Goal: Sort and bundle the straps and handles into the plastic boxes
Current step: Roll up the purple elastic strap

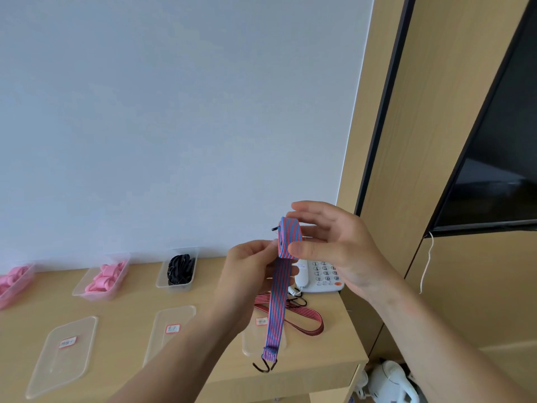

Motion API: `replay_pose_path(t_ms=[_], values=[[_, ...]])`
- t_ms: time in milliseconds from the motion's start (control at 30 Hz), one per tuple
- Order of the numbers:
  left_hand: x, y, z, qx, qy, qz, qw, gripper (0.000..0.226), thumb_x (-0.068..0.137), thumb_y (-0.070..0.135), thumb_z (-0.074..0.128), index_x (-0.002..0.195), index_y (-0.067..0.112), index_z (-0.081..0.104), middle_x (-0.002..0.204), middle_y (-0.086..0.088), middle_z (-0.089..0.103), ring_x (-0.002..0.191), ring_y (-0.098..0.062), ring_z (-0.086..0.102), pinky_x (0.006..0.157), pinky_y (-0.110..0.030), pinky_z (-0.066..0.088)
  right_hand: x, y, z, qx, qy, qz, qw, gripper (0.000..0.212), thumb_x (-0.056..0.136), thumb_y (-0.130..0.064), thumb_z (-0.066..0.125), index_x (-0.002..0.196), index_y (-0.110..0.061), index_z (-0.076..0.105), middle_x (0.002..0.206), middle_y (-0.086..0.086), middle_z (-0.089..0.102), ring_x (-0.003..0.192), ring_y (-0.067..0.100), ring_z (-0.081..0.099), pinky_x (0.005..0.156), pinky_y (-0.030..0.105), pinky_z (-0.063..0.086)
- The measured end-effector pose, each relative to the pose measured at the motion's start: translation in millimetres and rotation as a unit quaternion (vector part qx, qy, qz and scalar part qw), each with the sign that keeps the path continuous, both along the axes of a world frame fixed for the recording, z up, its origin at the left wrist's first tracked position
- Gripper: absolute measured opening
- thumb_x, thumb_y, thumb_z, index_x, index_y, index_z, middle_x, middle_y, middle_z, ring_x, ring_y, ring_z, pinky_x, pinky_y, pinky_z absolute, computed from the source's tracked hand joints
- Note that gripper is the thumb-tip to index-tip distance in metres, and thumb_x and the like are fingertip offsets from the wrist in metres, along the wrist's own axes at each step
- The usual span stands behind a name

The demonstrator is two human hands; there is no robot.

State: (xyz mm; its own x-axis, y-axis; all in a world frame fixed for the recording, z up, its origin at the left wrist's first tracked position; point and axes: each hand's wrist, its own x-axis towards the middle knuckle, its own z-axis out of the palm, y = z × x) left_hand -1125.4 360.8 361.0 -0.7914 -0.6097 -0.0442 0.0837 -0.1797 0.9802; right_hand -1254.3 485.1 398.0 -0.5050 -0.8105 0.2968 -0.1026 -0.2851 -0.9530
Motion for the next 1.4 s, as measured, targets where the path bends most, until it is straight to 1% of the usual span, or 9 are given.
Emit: replay_pose_path(t_ms=[200,333,433,533,667,900,1067,1233,1400], values=[[2.7,-7.6,5.4,0.021,0.0,-0.057,0.998,0.05,0.091,0.059,0.063,0.102,0.014,0.082,0.104,-0.019,0.079,0.084,-0.032,0.076,0.087,-0.052,0.062,2.6,-7.0,-12.1,0.015,0.121,-0.036,0.992,0.074,0.057,-0.002,0.094,0.124,-0.02,0.067,0.123,0.002,0.07,0.119,0.02,0.065,0.099,0.039,0.053],[6.0,-10.1,8.1,0.007,0.017,-0.061,0.998,0.044,0.084,0.048,0.075,0.1,0.008,0.081,0.099,-0.017,0.077,0.08,-0.027,0.072,0.077,-0.039,0.064,3.5,-9.1,-16.8,0.035,0.205,-0.05,0.977,0.079,0.057,-0.013,0.097,0.128,-0.028,0.066,0.135,-0.011,0.062,0.13,0.014,0.057,0.097,0.033,0.052],[7.2,-11.8,7.5,-0.009,0.024,-0.058,0.998,0.037,0.089,0.04,0.071,0.101,0.006,0.08,0.098,-0.018,0.076,0.085,-0.029,0.074,0.08,-0.041,0.064,3.9,-13.5,-8.9,0.06,0.133,-0.038,0.989,0.068,0.07,-0.033,0.089,0.132,-0.031,0.061,0.124,-0.007,0.07,0.12,0.009,0.063,0.098,0.034,0.054],[9.0,-11.8,7.7,-0.008,0.035,-0.066,0.997,0.033,0.09,0.036,0.07,0.104,0.008,0.08,0.1,-0.015,0.077,0.089,-0.029,0.075,0.077,-0.039,0.063,-0.9,-20.0,-4.7,0.092,0.104,-0.062,0.988,0.043,0.089,-0.02,0.077,0.13,-0.017,0.064,0.107,-0.001,0.077,0.104,0.012,0.071,0.098,0.039,0.055],[11.1,-11.3,6.9,0.024,0.032,-0.063,0.997,0.038,0.087,0.035,0.079,0.104,0.0,0.077,0.101,-0.017,0.077,0.089,-0.031,0.076,0.079,-0.041,0.064,-2.5,-22.4,-2.9,0.063,0.085,-0.071,0.992,0.037,0.085,-0.006,0.078,0.121,-0.012,0.069,0.101,0.002,0.078,0.099,0.014,0.073,0.085,0.028,0.056],[15.7,-14.5,2.2,0.026,-0.014,-0.058,0.998,0.034,0.093,0.029,0.073,0.11,0.0,0.074,0.1,-0.02,0.078,0.083,-0.03,0.077,0.075,-0.036,0.064,0.3,-29.2,-0.8,0.009,0.178,-0.124,0.976,0.045,0.081,-0.002,0.081,0.12,-0.02,0.07,0.105,-0.003,0.076,0.102,0.014,0.071,0.084,0.034,0.058],[12.6,-20.0,-0.7,0.031,0.019,-0.023,0.999,0.023,0.097,-0.003,0.064,0.119,0.003,0.07,0.097,-0.016,0.079,0.085,-0.03,0.077,0.083,-0.04,0.065,10.6,-31.8,-2.4,-0.053,0.088,-0.091,0.991,0.011,0.085,-0.026,0.076,0.094,-0.023,0.082,0.095,0.002,0.08,0.096,0.021,0.074,0.084,0.027,0.056],[10.3,-23.0,-4.0,0.03,0.057,-0.027,0.998,0.034,0.095,-0.013,0.061,0.12,0.009,0.068,0.101,-0.017,0.08,0.093,-0.03,0.077,0.087,-0.037,0.064,6.7,-28.5,-5.7,-0.014,0.009,-0.05,0.999,0.038,0.072,-0.036,0.084,0.107,-0.022,0.078,0.106,0.008,0.078,0.107,0.023,0.072,0.091,0.03,0.055],[8.3,-25.6,-5.5,0.025,0.022,-0.026,0.999,0.033,0.094,-0.003,0.069,0.126,0.005,0.064,0.102,-0.019,0.08,0.091,-0.032,0.078,0.081,-0.042,0.065,-2.4,-22.7,-5.0,0.085,-0.027,0.049,0.995,0.044,0.081,-0.044,0.076,0.119,-0.02,0.074,0.117,0.014,0.074,0.115,0.034,0.067,0.103,0.056,0.051]])
